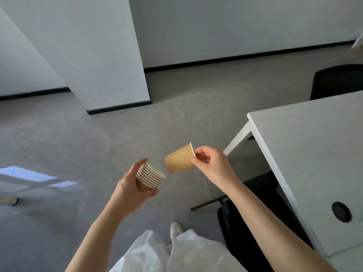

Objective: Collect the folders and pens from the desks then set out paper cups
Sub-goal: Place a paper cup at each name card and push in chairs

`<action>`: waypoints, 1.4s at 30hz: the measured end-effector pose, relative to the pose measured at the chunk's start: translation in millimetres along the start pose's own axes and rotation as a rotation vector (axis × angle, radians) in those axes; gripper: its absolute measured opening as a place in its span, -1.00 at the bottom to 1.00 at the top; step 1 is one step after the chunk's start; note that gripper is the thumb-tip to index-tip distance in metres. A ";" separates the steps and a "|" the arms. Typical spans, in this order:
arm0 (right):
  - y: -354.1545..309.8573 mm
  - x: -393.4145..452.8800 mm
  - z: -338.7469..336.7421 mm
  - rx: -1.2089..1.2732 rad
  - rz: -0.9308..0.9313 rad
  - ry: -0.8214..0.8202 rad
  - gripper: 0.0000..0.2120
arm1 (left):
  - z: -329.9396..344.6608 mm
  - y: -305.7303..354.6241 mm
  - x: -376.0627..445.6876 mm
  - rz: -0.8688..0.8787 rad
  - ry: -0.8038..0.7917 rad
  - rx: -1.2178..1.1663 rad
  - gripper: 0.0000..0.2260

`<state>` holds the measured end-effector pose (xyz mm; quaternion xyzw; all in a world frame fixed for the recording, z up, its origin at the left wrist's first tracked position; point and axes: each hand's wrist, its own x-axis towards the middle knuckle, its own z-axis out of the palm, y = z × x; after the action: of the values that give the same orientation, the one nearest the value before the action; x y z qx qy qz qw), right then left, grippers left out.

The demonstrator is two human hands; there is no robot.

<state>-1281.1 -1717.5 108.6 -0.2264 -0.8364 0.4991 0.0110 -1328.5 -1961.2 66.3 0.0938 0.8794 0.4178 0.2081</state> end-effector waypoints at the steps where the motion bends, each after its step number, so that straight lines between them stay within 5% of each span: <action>1: -1.9 12.7 -1.7 0.002 0.001 0.021 -0.92 | -2.3 5.0 16.6 0.002 -0.009 -0.007 -0.23; 11: 0.3 146.0 -1.7 0.001 0.203 0.285 -0.88 | -23.7 50.6 215.8 0.045 -0.140 -0.089 -0.25; 20: -30.3 268.8 -28.5 -0.074 0.259 0.458 -0.90 | -25.0 135.4 389.5 0.263 -0.409 0.043 -0.25; 42: 103.2 391.8 -283.3 -0.057 0.637 0.863 -0.92 | 222.8 396.5 591.7 0.480 -0.815 0.114 -0.25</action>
<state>-1525.4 -1288.6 82.7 -0.6536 -0.6591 0.3165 0.1956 -1763.0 -1354.5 77.3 0.4618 0.7011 0.3341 0.4284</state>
